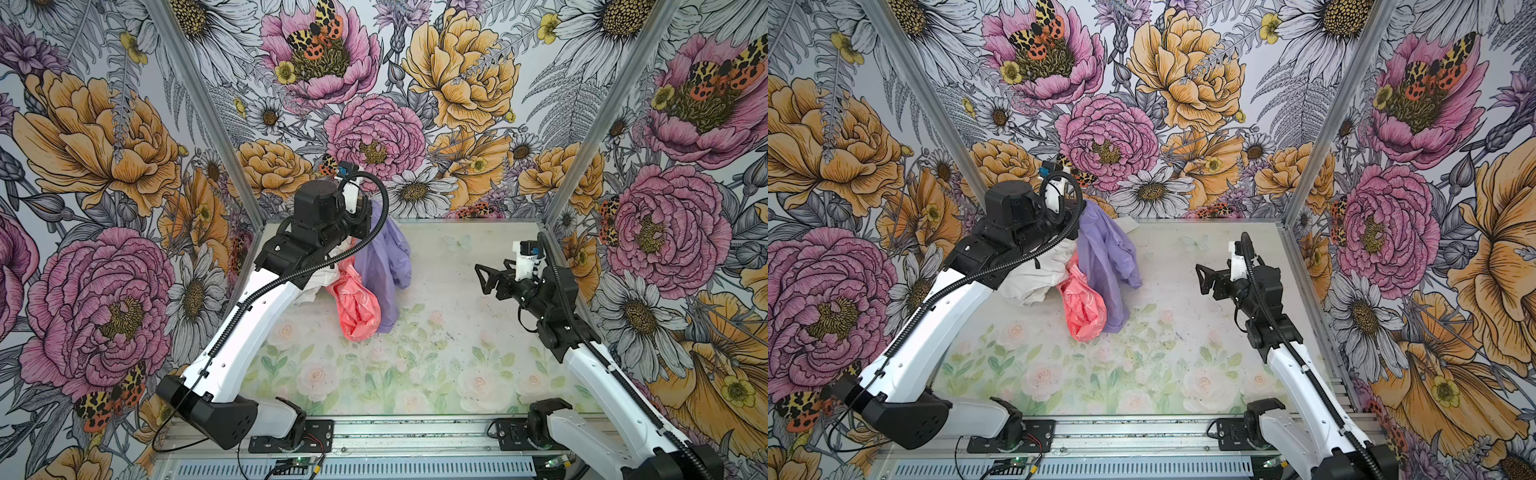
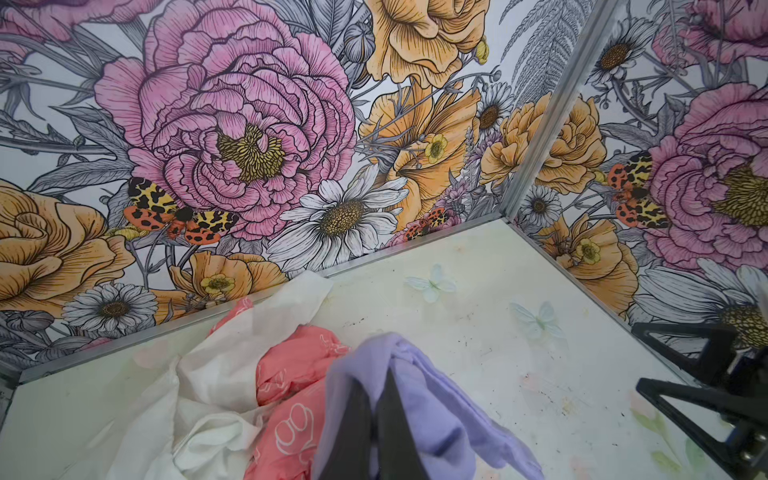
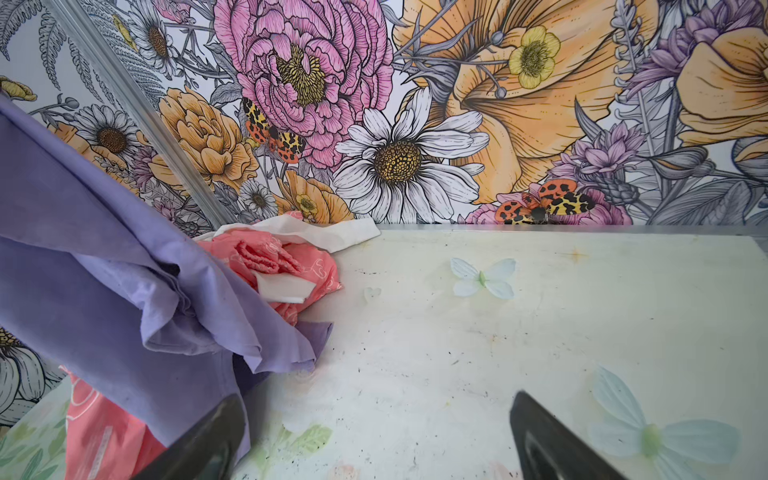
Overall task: Pick out a specific cloth from the pile
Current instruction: 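Lift the lavender cloth out of the pile with the left gripper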
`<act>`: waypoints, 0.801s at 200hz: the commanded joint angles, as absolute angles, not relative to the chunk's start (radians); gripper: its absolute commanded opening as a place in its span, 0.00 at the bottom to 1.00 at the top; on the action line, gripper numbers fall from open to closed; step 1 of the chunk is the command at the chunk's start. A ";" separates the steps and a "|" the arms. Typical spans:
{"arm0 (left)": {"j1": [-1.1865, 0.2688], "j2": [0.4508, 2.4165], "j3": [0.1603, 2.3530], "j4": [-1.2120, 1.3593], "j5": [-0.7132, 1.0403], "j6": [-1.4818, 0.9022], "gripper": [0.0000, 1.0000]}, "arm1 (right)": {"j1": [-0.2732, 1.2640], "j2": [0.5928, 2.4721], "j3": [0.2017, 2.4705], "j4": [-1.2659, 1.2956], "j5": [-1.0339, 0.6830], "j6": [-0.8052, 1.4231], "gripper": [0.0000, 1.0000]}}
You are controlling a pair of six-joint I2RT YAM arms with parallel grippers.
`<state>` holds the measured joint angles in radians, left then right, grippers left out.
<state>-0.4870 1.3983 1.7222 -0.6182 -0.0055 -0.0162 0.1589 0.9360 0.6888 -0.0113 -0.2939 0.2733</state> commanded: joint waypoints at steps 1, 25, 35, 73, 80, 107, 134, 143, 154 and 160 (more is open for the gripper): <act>-0.493 1.431 1.810 -0.538 0.056 -0.004 0.00 | 0.169 0.944 0.726 0.001 -0.313 0.289 0.99; -0.497 1.482 1.879 -0.540 0.094 -0.019 0.00 | 0.178 0.946 0.731 0.003 -0.319 0.288 0.99; -0.500 1.507 1.912 -0.543 0.113 -0.023 0.00 | 0.181 0.946 0.735 0.002 -0.323 0.286 1.00; -0.526 1.631 2.102 -0.604 0.143 -0.022 0.00 | 0.195 0.954 0.756 0.005 -0.327 0.289 0.99; -0.531 1.659 2.145 -0.619 0.146 -0.021 0.00 | 0.195 0.953 0.760 0.005 -0.324 0.289 0.99; -0.560 1.760 2.317 -0.658 0.157 -0.022 0.00 | 0.200 0.946 0.764 0.004 -0.313 0.288 0.99; -0.603 1.860 2.454 -0.658 0.170 -0.025 0.00 | 0.201 0.931 0.769 -0.009 -0.284 0.283 0.99; -0.621 1.888 2.495 -0.658 0.174 -0.022 0.00 | 0.200 0.926 0.768 -0.012 -0.279 0.282 0.99; -0.647 1.918 2.536 -0.658 0.175 -0.015 0.00 | 0.201 0.919 0.767 -0.012 -0.275 0.281 1.00; -0.658 1.934 2.552 -0.658 0.173 -0.013 0.00 | 0.201 0.915 0.767 -0.014 -0.269 0.280 0.99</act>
